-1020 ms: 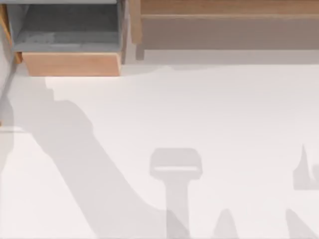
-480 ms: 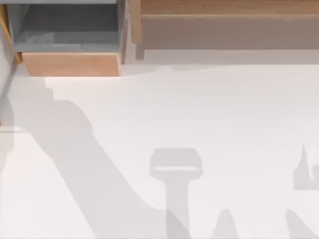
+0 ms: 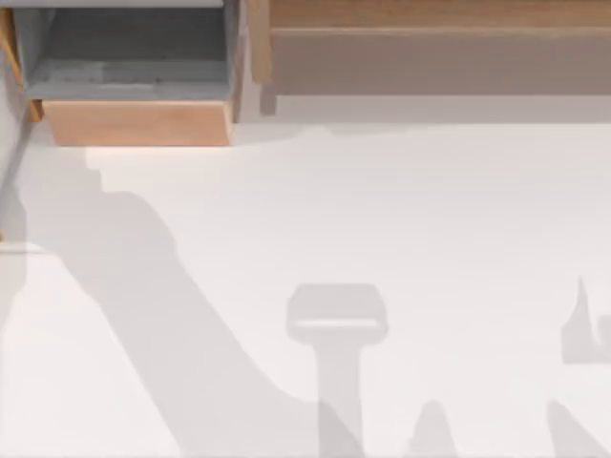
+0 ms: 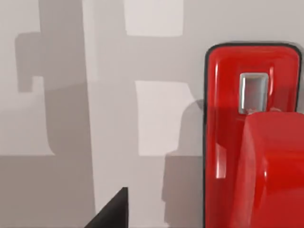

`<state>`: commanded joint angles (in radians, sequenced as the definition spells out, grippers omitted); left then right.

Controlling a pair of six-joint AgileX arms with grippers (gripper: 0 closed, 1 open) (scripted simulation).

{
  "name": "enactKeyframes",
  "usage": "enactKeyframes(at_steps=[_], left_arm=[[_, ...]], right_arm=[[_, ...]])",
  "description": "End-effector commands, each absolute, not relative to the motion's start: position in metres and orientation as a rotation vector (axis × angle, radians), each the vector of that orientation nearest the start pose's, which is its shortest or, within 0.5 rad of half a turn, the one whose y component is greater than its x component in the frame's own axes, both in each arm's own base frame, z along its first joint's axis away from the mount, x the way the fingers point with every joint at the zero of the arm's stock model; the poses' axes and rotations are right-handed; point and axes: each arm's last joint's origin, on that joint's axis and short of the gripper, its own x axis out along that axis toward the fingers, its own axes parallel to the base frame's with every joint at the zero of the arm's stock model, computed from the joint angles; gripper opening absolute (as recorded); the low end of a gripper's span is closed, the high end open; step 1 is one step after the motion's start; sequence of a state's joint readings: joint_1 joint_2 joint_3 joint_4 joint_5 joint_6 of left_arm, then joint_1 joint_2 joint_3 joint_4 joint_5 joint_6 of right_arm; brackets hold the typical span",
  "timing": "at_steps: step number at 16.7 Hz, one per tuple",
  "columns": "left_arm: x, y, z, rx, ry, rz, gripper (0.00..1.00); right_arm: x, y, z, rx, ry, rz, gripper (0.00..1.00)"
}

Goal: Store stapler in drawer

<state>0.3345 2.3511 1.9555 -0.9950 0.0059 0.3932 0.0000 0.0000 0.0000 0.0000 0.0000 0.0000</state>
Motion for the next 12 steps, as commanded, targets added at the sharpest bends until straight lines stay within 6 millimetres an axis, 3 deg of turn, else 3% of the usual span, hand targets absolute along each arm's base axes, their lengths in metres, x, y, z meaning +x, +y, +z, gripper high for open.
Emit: enactKeyframes(at_steps=[8, 12], left_arm=[[0.450, 0.163, 0.154, 0.090, 1.389, 0.013, 1.00], [0.444, 0.166, 0.182, 0.164, 1.226, -0.003, 1.00]], right_arm=[[0.106, -0.001, 0.160, 0.000, 0.000, 0.000, 1.00], [0.106, -0.001, 0.160, 0.000, 0.000, 0.000, 1.00]])
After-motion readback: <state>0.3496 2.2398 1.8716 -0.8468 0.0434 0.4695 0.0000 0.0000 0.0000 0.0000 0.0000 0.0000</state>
